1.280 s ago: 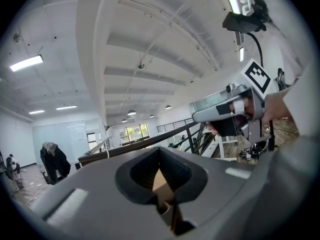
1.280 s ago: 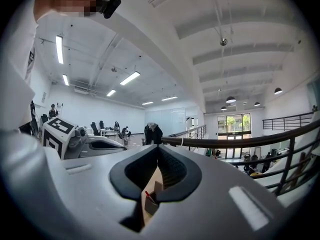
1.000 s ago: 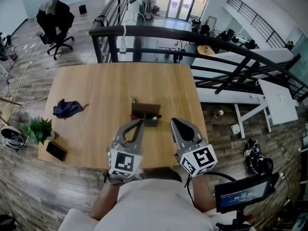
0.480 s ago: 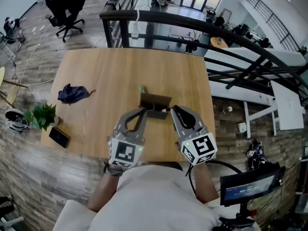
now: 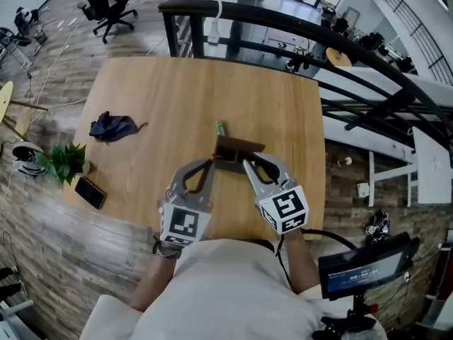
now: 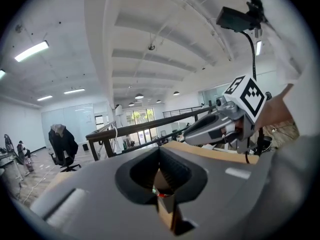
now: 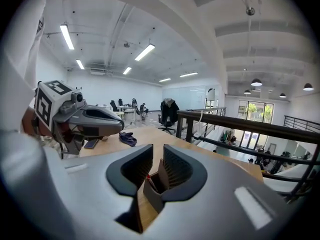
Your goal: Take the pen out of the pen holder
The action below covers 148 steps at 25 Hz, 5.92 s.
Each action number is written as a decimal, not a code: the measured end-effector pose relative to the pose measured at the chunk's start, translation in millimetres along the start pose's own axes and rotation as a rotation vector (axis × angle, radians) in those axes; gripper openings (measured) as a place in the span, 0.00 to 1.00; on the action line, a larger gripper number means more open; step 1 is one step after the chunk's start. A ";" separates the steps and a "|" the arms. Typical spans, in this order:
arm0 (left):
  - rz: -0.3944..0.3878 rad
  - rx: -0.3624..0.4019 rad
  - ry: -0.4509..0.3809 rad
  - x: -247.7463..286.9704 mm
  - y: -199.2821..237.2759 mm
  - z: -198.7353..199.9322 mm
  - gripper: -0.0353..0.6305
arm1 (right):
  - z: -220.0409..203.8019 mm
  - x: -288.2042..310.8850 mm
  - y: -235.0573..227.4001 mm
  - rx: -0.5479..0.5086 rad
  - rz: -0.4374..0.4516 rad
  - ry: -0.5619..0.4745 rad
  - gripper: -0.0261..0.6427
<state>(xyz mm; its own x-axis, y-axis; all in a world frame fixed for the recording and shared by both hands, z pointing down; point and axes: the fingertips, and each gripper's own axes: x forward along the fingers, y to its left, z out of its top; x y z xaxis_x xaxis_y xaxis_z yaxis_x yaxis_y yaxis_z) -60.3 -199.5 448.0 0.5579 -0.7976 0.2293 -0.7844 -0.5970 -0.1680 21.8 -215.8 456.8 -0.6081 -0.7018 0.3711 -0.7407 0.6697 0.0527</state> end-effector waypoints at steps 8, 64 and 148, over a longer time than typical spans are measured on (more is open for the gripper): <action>-0.019 -0.057 0.067 9.0 1.3 -23.1 0.05 | -24.1 17.2 2.1 0.023 0.044 0.069 0.14; -0.145 -0.268 0.356 71.7 -13.5 -153.2 0.15 | -106.6 36.0 19.4 0.114 0.122 0.268 0.13; -0.076 0.029 -0.261 2.8 7.2 126.0 0.11 | 94.5 -78.1 -48.6 -0.106 -0.329 -0.210 0.04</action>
<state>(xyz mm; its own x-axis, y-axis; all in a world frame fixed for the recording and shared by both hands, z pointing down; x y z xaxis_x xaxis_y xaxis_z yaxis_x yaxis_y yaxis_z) -30.2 -216.9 326.7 0.6685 -0.7436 -0.0124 -0.7318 -0.6549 -0.1886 78.3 -216.4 337.6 -0.3970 -0.9097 0.1221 -0.8787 0.4151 0.2360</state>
